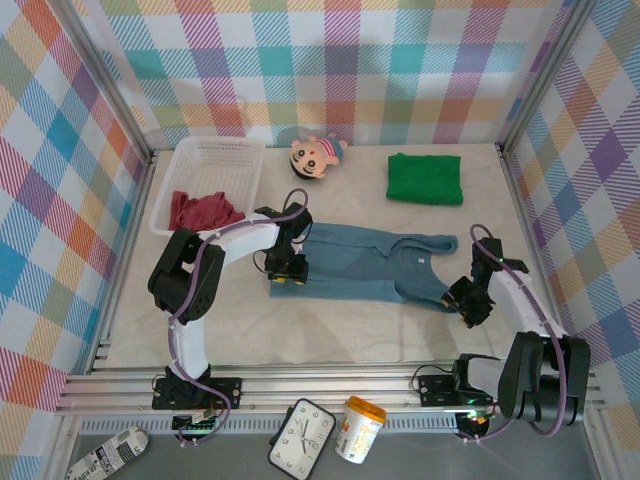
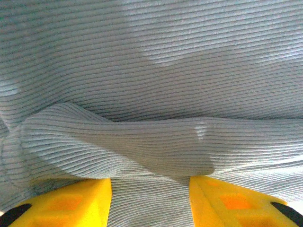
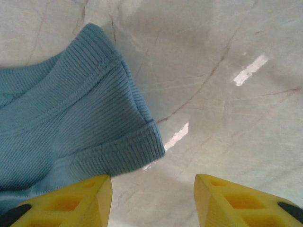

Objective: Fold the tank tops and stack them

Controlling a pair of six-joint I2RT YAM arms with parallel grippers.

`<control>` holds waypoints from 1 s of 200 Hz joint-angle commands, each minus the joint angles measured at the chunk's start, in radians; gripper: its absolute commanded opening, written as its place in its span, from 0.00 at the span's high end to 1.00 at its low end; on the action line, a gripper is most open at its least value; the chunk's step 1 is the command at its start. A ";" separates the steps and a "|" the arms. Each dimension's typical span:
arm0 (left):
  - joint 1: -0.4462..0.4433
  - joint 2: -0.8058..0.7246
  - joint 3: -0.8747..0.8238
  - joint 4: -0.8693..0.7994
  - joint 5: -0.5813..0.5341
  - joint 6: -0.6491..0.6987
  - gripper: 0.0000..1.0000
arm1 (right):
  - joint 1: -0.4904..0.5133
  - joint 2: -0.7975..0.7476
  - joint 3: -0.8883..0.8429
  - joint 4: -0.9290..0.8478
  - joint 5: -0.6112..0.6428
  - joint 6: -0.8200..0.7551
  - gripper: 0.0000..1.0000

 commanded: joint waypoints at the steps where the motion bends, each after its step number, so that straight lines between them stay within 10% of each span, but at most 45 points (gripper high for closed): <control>1: 0.008 0.003 -0.007 -0.026 0.003 0.016 0.53 | -0.016 0.039 -0.008 0.119 -0.045 0.002 0.52; 108: 0.009 0.011 -0.017 -0.045 -0.015 0.033 0.53 | -0.091 0.080 0.060 0.046 -0.151 -0.029 0.94; 200: 0.021 0.036 -0.001 -0.049 -0.004 0.053 0.53 | -0.241 0.424 0.249 -0.052 -0.402 -0.081 0.89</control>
